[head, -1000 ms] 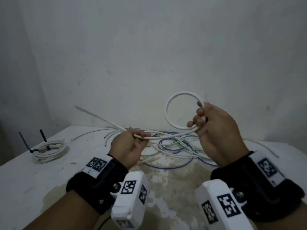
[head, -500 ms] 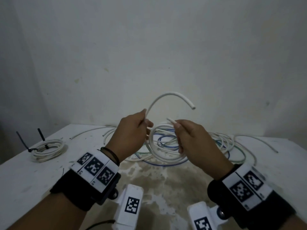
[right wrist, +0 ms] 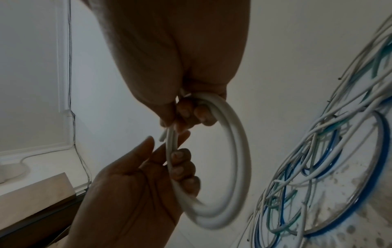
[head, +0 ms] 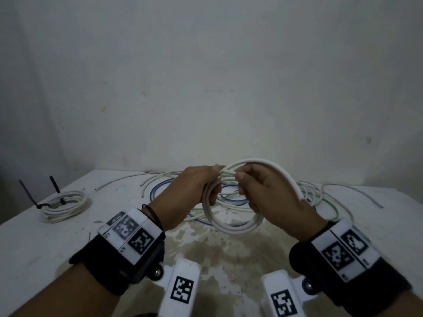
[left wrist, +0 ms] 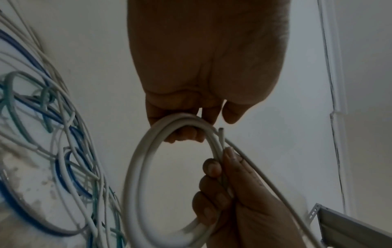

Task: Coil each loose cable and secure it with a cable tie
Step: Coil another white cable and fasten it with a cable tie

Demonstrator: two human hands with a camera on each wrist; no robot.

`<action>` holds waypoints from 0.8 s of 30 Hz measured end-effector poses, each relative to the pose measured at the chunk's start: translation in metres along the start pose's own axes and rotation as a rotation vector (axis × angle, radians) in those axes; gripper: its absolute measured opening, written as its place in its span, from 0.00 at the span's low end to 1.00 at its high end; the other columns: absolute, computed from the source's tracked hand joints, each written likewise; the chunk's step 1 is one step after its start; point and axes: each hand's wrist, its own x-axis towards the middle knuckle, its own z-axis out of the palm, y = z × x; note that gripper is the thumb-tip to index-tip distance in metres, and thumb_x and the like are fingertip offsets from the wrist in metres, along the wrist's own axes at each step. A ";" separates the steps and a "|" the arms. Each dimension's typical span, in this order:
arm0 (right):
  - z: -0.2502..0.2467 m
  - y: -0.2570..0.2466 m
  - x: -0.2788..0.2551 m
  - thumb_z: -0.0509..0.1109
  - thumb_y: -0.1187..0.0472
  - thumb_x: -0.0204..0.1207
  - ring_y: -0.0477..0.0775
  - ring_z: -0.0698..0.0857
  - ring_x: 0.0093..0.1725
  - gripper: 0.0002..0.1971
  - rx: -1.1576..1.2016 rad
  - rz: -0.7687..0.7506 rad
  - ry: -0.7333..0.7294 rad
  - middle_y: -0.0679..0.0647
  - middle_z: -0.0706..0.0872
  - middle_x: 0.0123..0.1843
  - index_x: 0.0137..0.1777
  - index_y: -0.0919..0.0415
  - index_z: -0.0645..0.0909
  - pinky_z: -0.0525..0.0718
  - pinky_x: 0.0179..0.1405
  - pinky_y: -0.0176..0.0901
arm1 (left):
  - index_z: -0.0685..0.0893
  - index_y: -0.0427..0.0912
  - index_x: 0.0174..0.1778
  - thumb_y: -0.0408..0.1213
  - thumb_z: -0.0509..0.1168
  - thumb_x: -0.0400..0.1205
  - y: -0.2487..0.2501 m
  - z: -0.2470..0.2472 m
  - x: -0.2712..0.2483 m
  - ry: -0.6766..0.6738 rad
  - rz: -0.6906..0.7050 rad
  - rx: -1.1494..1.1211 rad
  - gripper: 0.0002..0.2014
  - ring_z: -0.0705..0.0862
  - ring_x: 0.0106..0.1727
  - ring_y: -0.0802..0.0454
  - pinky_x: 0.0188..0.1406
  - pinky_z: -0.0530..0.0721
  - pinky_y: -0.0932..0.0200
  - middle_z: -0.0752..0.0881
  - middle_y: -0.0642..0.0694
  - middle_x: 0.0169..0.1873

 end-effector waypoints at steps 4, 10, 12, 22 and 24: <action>0.001 -0.004 -0.003 0.63 0.61 0.83 0.39 0.73 0.21 0.13 0.070 0.015 -0.059 0.48 0.80 0.29 0.37 0.54 0.81 0.70 0.24 0.31 | 0.85 0.37 0.37 0.48 0.58 0.86 0.002 0.012 -0.003 0.023 0.048 0.016 0.21 0.72 0.30 0.49 0.31 0.72 0.56 0.79 0.45 0.28; -0.005 0.004 -0.013 0.74 0.50 0.73 0.51 0.89 0.42 0.13 0.360 0.092 0.104 0.52 0.90 0.47 0.55 0.46 0.78 0.85 0.40 0.47 | 0.88 0.34 0.47 0.39 0.61 0.85 -0.005 0.012 -0.003 0.071 0.045 -0.073 0.14 0.66 0.25 0.56 0.25 0.66 0.62 0.75 0.55 0.22; -0.012 0.007 -0.013 0.74 0.46 0.70 0.49 0.87 0.50 0.20 0.473 0.162 0.344 0.50 0.86 0.55 0.60 0.42 0.75 0.82 0.46 0.44 | 0.88 0.34 0.48 0.40 0.61 0.85 -0.006 0.008 -0.003 0.115 0.047 -0.026 0.14 0.66 0.25 0.54 0.25 0.66 0.62 0.76 0.56 0.20; -0.021 0.007 -0.020 0.66 0.56 0.81 0.37 0.78 0.55 0.14 -0.516 -0.214 0.098 0.45 0.85 0.57 0.64 0.55 0.84 0.66 0.54 0.15 | 0.91 0.44 0.47 0.42 0.62 0.85 -0.012 0.021 -0.003 0.114 0.100 0.156 0.13 0.77 0.25 0.67 0.33 0.73 0.64 0.83 0.59 0.22; -0.023 0.011 -0.023 0.64 0.58 0.82 0.34 0.80 0.49 0.12 -0.412 -0.176 0.079 0.39 0.86 0.51 0.60 0.52 0.86 0.71 0.50 0.17 | 0.90 0.40 0.42 0.41 0.61 0.85 -0.012 0.025 -0.005 0.115 0.117 0.067 0.14 0.75 0.25 0.62 0.32 0.71 0.63 0.80 0.56 0.22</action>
